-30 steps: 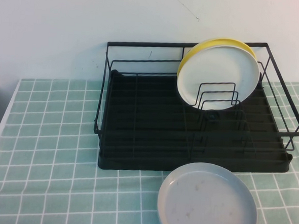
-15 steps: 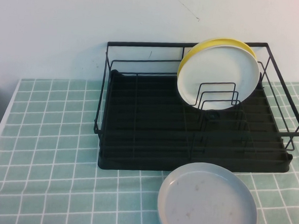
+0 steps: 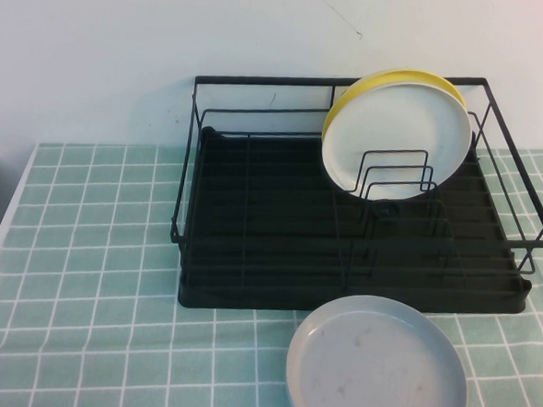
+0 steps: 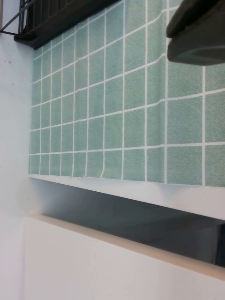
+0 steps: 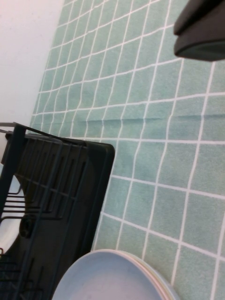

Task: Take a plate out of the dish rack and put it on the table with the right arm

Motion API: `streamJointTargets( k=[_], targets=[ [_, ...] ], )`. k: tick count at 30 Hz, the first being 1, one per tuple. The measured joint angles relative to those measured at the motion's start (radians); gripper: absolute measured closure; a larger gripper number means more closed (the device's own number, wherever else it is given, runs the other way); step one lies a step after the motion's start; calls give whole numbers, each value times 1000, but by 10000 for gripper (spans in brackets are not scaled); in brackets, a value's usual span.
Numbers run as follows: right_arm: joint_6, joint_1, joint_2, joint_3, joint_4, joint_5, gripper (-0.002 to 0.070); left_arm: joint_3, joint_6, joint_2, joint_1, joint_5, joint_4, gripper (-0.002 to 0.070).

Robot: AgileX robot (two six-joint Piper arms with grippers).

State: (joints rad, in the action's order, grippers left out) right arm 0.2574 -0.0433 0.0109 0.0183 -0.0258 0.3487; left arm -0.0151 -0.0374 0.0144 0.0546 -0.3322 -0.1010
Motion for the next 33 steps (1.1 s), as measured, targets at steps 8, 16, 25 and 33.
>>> streamJointTargets(
  k=[8, 16, 25, 33],
  targets=[
    [-11, 0, 0, 0, 0, 0, 678, 0, 0, 0, 0, 0, 0, 678],
    [-98, 0, 0, 0, 0, 2, 678, 0, 0, 0, 0, 0, 0, 678],
    [-102, 0, 0, 0, 0, 2, 678, 0, 0, 0, 0, 0, 0, 678],
    [-102, 0, 0, 0, 0, 2, 678, 0, 0, 0, 0, 0, 0, 678]
  ],
)
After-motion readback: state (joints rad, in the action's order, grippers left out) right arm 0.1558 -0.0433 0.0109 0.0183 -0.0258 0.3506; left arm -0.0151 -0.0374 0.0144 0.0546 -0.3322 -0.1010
